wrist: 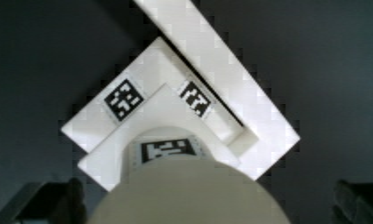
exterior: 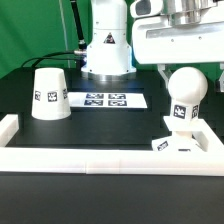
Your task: Assemble lamp
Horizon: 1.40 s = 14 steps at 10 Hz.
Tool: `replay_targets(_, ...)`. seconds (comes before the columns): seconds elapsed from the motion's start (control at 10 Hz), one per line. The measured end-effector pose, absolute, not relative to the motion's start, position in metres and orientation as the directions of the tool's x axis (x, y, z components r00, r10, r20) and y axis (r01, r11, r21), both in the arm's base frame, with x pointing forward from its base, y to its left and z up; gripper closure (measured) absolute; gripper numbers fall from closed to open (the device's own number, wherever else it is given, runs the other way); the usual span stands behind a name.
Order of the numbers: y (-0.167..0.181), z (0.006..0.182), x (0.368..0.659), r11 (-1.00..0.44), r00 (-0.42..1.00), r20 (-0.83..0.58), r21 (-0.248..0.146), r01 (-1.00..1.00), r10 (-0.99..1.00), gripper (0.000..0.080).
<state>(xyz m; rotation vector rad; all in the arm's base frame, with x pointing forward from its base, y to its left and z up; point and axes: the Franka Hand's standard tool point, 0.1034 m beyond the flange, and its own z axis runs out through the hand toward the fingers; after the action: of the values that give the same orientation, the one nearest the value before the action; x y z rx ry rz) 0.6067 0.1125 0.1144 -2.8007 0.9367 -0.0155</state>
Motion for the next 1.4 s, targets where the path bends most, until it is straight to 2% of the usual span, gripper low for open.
replay_targets(0.1, 0.1109, 0.1141, 0.6065, -0.839, 0.854, -0.028, -0.175, -0.516, -0.519, 0.01)
replay_targets(0.3, 0.1056, 0.1133, 0.6065, -0.945, 0.952, 0.026, -0.131, -0.3, -0.306, 0.01)
replay_targets(0.6, 0.1029, 0.1136, 0.6076, -0.997, 0.997, 0.071, -0.074, 0.015, 0.009, 0.01)
replay_targets(1.0, 0.1022, 0.113, 0.6089, -0.944, 0.943, 0.086, -0.035, 0.327, 0.323, 0.01)
replay_targets(1.4, 0.1021, 0.1135, 0.6098, -0.847, 0.844, 0.083, -0.003, 0.532, 0.53, 0.01)
